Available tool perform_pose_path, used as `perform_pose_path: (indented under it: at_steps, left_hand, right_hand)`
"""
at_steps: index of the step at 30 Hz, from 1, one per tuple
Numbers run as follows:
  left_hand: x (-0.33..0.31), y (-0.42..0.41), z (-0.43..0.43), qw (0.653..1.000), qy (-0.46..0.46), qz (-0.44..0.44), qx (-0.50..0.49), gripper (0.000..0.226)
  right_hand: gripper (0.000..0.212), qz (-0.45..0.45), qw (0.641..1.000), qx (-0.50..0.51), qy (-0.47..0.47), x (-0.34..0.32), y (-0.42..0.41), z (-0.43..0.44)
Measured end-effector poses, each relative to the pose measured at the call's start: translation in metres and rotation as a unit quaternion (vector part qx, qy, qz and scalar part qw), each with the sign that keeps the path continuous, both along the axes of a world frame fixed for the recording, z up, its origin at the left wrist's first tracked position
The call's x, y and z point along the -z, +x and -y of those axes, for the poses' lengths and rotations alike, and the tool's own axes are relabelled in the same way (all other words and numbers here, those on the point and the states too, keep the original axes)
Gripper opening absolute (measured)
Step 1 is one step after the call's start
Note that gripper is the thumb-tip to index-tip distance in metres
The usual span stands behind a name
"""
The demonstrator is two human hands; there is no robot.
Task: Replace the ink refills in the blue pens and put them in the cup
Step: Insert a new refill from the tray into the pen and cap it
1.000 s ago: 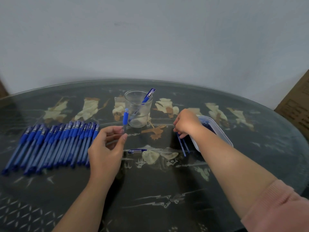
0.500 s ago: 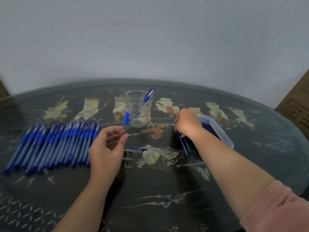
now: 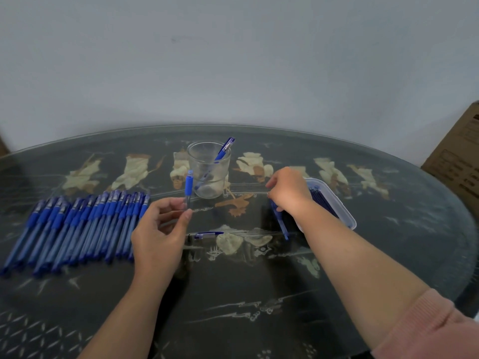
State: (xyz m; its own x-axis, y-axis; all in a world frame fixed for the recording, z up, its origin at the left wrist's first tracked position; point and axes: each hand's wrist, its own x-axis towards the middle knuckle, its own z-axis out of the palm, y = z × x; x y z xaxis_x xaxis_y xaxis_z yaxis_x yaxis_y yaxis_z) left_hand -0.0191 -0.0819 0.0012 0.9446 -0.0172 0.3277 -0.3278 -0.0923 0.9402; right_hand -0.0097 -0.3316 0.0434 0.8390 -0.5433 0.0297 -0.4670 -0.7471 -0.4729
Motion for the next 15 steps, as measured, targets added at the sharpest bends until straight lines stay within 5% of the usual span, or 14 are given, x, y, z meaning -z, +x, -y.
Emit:
perform_pose_path:
  at_steps: [6, 10, 15]
  left_hand:
    - [0.000, -0.002, 0.001, 1.000, 0.005, 0.003, -0.004, 0.026]
    - [0.000, -0.003, 0.002, 1.000, 0.015, 0.005, -0.005, 0.024]
    - [0.000, -0.004, 0.003, 1.000, 0.018, 0.003, -0.007, 0.024]
  right_hand:
    - [0.032, 0.109, 0.977, 0.089, 0.158, -0.005, -0.019, 0.018]
    - [0.011, 0.093, 0.974, 0.134, 0.156, 0.003, -0.024, 0.035]
    - [0.018, 0.030, 0.979, 0.130, 0.154, 0.016, -0.019, 0.043]
